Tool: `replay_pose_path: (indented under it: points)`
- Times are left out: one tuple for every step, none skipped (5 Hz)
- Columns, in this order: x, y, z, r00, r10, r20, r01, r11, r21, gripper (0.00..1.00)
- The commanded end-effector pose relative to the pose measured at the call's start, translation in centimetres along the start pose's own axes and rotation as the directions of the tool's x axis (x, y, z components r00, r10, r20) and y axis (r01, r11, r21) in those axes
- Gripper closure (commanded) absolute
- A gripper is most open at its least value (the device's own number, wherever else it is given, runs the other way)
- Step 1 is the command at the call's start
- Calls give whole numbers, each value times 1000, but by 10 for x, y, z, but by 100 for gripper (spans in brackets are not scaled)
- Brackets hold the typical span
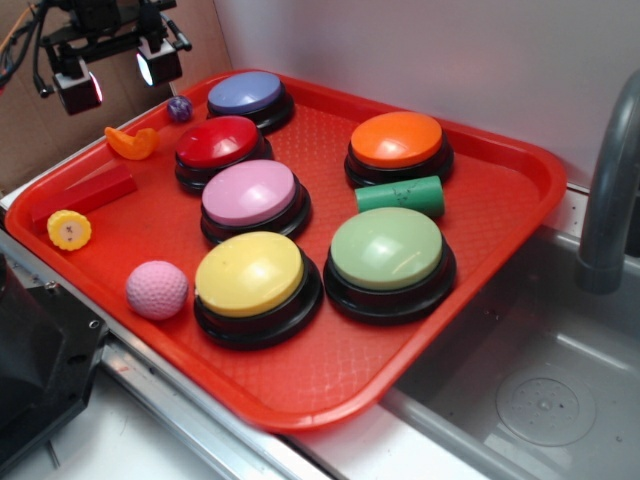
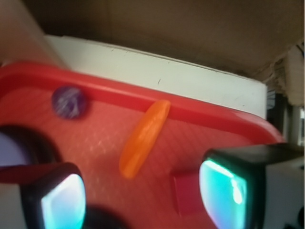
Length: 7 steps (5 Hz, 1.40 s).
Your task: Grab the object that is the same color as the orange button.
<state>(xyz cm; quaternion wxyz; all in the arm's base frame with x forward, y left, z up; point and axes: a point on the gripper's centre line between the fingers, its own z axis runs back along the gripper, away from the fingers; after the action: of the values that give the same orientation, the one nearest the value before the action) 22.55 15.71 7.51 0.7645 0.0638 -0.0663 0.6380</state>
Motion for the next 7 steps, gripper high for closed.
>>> replay_pose_path:
  points:
    - [14,16,-36,998,65,-9,-65,998,2,0]
    - [12,15,-49,998,66,-22,-66,998,22,0]
    - [9,14,-56,997,61,-50,-59,998,26,0]
    - [9,15,-60,996,72,-50,-71,997,20,37]
    - [10,14,-58,996,60,-63,-62,998,-30,100]
    - [9,10,-52,999,12,-48,-14,998,-55,100]
    - [10,3,-40,993,-118,-26,116,991,-59,100]
